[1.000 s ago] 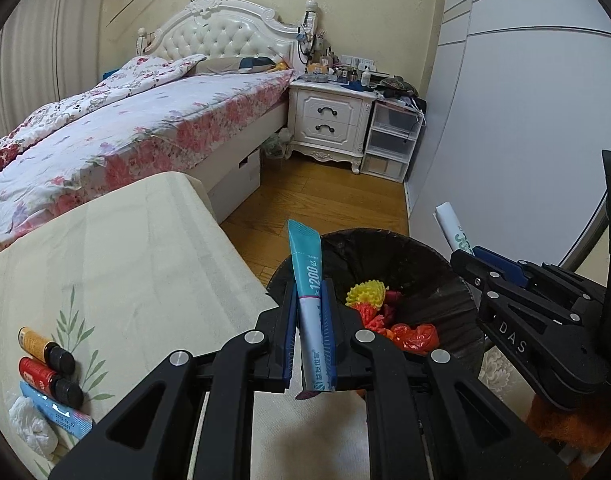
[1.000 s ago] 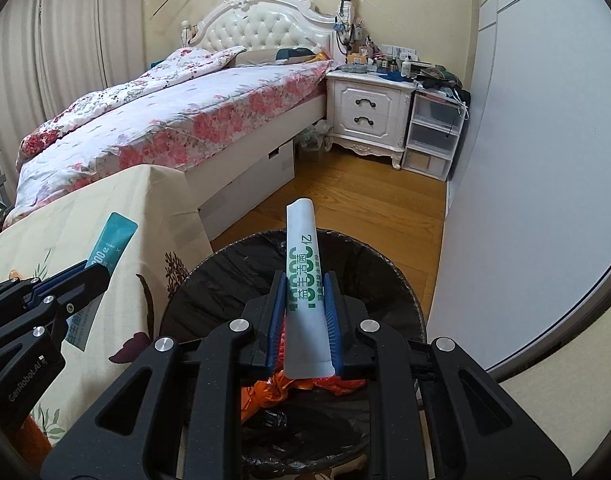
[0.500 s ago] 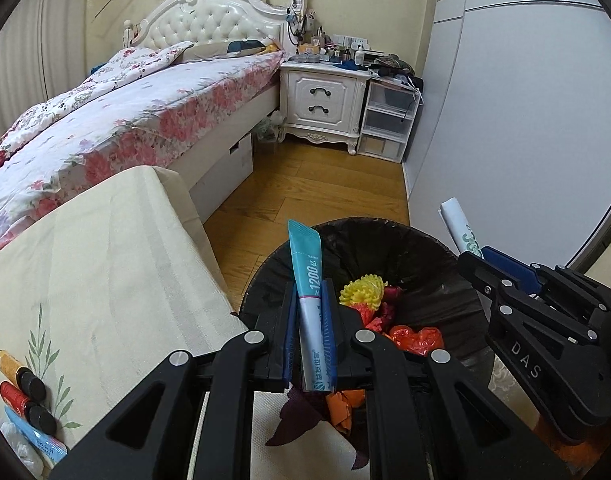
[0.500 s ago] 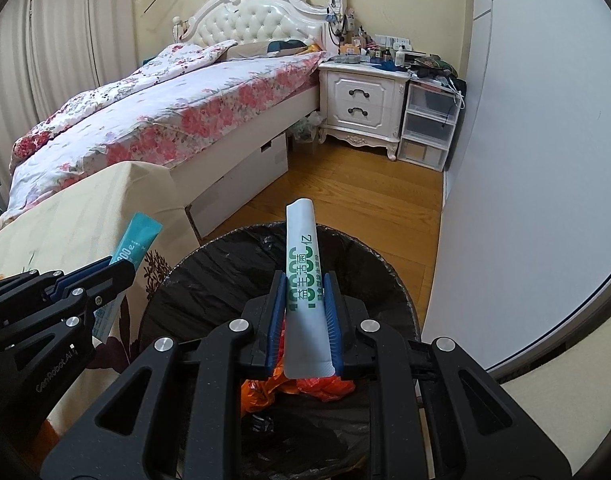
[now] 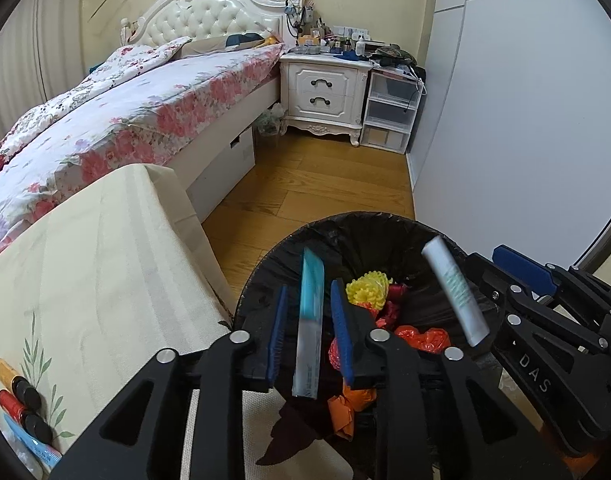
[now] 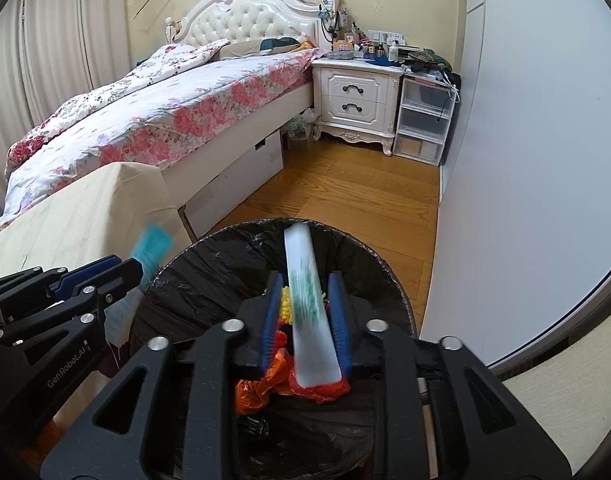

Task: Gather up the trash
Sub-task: 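Carry both tubes over the black bin and open both grippers to drop them, then move both open tools from the bin back to the table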

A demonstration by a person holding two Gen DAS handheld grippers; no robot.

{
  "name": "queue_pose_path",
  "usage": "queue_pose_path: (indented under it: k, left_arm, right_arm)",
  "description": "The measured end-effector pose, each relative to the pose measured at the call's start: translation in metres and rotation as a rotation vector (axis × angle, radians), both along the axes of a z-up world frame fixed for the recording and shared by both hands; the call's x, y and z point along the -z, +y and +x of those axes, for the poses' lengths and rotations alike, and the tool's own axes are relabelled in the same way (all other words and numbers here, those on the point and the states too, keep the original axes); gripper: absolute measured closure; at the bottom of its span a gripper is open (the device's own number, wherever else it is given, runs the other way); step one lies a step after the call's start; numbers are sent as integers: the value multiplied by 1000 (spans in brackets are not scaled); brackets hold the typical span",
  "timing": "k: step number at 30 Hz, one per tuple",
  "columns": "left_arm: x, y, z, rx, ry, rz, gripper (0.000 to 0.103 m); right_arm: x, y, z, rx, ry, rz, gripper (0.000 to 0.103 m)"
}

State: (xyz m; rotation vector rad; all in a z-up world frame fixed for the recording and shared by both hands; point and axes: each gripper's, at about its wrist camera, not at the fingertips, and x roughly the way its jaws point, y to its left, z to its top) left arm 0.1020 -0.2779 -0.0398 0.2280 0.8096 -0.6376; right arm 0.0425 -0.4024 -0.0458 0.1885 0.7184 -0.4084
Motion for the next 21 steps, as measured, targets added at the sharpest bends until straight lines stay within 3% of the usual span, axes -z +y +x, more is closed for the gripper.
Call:
queue_pose_path:
  k: [9,21]
  left_arm:
    - [-3,3,0,-23,-21,-15,45]
    - [-23,32,-8,-99,-39,-31,32]
  right_arm:
    - [-2,-5,-3,36,-1,-10,61]
    - [-14,10,-4,16,-16,-28,51]
